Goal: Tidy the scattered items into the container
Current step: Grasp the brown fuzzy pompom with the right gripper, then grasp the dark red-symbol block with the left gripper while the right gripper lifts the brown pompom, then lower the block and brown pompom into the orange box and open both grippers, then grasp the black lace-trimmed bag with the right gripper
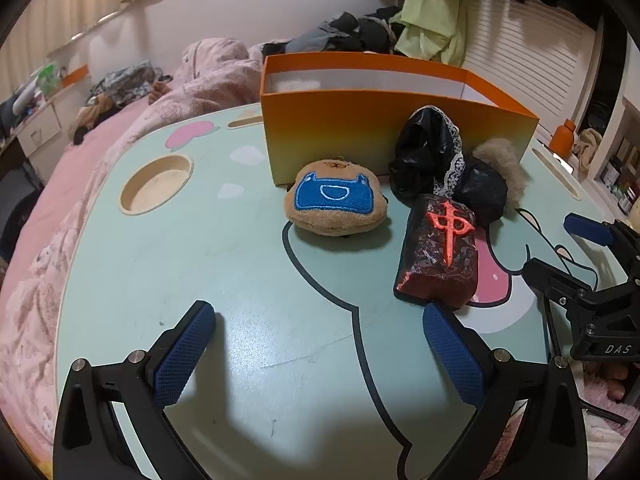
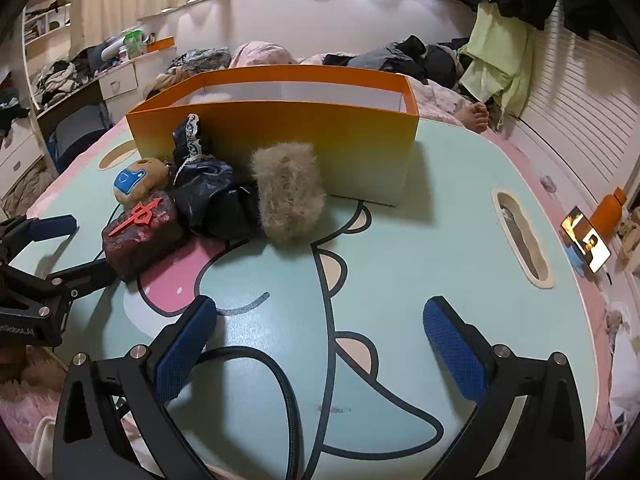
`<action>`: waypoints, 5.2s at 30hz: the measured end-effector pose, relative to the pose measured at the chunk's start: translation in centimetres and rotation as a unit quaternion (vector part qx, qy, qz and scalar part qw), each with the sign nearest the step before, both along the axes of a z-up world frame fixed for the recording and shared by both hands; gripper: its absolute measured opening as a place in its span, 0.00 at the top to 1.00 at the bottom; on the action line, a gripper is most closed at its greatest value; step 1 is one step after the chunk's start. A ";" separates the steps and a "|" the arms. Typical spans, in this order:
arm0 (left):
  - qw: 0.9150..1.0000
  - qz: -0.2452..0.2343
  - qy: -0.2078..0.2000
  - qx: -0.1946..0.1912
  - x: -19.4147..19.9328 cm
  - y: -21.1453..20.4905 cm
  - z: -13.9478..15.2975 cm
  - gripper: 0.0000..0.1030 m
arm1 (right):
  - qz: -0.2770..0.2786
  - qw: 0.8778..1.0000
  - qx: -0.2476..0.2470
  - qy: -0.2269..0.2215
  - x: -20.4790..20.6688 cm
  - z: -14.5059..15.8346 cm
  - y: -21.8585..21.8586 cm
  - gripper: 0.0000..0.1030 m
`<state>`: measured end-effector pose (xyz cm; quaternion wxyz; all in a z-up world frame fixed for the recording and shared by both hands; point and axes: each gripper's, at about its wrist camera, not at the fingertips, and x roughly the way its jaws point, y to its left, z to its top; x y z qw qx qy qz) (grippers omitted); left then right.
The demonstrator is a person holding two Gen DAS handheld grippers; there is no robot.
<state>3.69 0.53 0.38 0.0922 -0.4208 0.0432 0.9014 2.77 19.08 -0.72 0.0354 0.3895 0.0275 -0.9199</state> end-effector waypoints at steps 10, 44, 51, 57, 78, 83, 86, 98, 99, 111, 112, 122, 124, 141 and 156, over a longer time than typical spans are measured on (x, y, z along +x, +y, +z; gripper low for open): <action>1.000 -0.002 0.001 0.000 0.0 0.1 0.0 0.00 | 0.007 1.000 -0.003 0.009 0.1 -0.1 0.0 0.00; 0.999 -0.032 0.011 0.011 0.8 1.1 0.7 0.00 | -0.033 0.985 -0.148 0.082 -0.5 2.6 2.9 0.76; 0.992 -0.096 0.077 0.024 1.4 3.0 3.3 0.00 | -0.028 0.988 -0.144 0.053 -1.4 1.7 3.0 0.76; 0.995 -0.093 0.033 -0.007 -2.1 5.6 1.7 0.18 | -0.031 0.986 -0.152 0.056 -1.2 1.5 3.5 0.76; 0.989 -0.099 0.079 0.074 0.3 2.1 6.6 0.63 | -0.015 0.990 -0.125 0.068 -0.7 2.3 1.9 0.76; 0.990 -0.086 0.093 0.056 -2.3 1.6 9.1 0.63 | 0.007 0.988 -0.133 0.081 -1.6 4.3 1.4 0.76; 0.990 -0.075 0.101 0.059 -5.1 1.4 10.7 0.63 | 0.012 0.986 -0.128 0.104 -3.3 6.8 1.3 0.76; 0.994 -0.055 0.068 0.058 -14.2 3.3 10.6 0.63 | 0.002 0.993 -0.108 0.044 -13.3 8.1 0.3 0.74; 0.995 -0.055 0.063 0.055 -14.6 3.6 10.2 0.63 | 0.001 0.994 -0.099 0.037 -13.7 7.6 0.1 0.74; 0.995 -0.061 0.066 0.037 -13.6 5.0 8.8 0.33 | -0.042 0.997 -0.027 0.058 -13.3 7.4 0.4 0.34; 0.995 -0.062 0.070 0.039 -13.2 4.9 9.1 0.31 | -0.039 0.997 -0.021 0.061 -12.9 7.6 0.3 0.34; 0.993 -0.062 0.082 0.062 -7.6 3.8 10.3 0.15 | -0.018 0.996 -0.012 0.086 -9.6 9.3 -0.6 0.34; 0.993 -0.056 0.081 0.063 -5.9 3.4 9.9 0.11 | -0.012 0.996 -0.021 0.086 -8.4 9.5 -0.6 0.34; 0.999 0.030 -0.015 -0.002 -1.6 0.7 0.0 0.00 | -0.005 1.000 0.002 -0.027 -2.4 0.7 -2.5 0.08; 1.000 0.020 0.005 0.002 -1.4 0.4 -0.1 0.00 | 0.008 1.000 0.000 -0.016 -2.4 0.0 -1.8 0.00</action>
